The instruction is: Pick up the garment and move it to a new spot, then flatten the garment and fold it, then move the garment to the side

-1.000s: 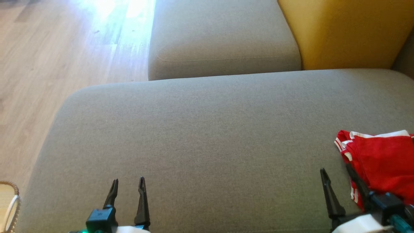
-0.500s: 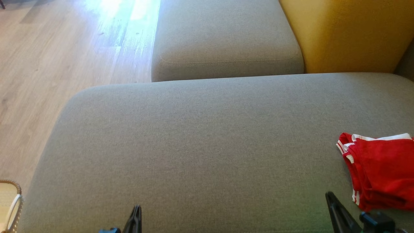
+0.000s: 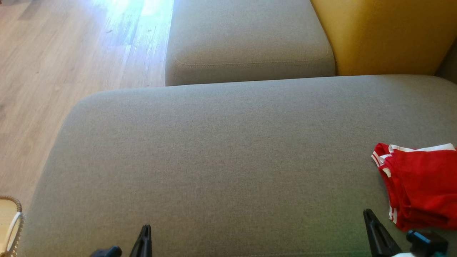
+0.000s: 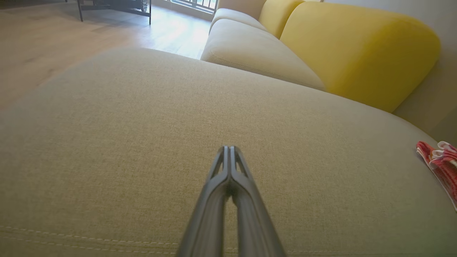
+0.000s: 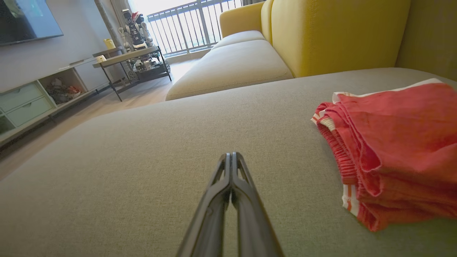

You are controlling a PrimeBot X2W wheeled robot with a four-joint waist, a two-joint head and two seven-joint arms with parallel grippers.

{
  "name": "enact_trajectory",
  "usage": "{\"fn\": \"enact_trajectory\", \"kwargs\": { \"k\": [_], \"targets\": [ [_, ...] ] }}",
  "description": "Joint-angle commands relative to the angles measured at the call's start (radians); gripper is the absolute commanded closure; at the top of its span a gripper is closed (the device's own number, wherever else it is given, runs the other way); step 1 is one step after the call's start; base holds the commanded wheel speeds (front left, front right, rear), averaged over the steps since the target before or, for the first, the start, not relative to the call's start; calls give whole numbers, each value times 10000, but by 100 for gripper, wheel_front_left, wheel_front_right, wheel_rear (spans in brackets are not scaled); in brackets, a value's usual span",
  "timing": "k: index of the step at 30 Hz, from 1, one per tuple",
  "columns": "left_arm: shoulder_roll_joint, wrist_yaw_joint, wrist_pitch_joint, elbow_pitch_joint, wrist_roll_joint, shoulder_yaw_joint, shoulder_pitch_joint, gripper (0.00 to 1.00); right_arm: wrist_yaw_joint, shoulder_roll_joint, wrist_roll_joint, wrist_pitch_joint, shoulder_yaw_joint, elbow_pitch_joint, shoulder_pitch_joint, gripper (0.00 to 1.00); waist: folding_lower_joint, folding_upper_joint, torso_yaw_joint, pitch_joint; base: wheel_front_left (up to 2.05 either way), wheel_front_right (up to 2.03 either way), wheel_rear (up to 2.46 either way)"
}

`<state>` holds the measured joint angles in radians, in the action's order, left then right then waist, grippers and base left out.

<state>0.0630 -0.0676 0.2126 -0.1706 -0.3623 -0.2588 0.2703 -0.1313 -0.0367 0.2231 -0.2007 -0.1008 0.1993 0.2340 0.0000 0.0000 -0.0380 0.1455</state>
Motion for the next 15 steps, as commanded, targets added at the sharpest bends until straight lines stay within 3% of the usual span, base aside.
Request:
{"fn": "enact_trajectory", "kwargs": {
  "k": [1,15],
  "targets": [
    [75,86,-25,257,-246,192,-538,100,1,-32,287,37,-30,-283,-505,100,0,0,4,-14,0,0,0],
    [130,338,-355,94,-1923,535,-968,100,1,-45,2044,433,-38,-194,-877,100,0,0,53,-204,0,0,0]
  ]
}}
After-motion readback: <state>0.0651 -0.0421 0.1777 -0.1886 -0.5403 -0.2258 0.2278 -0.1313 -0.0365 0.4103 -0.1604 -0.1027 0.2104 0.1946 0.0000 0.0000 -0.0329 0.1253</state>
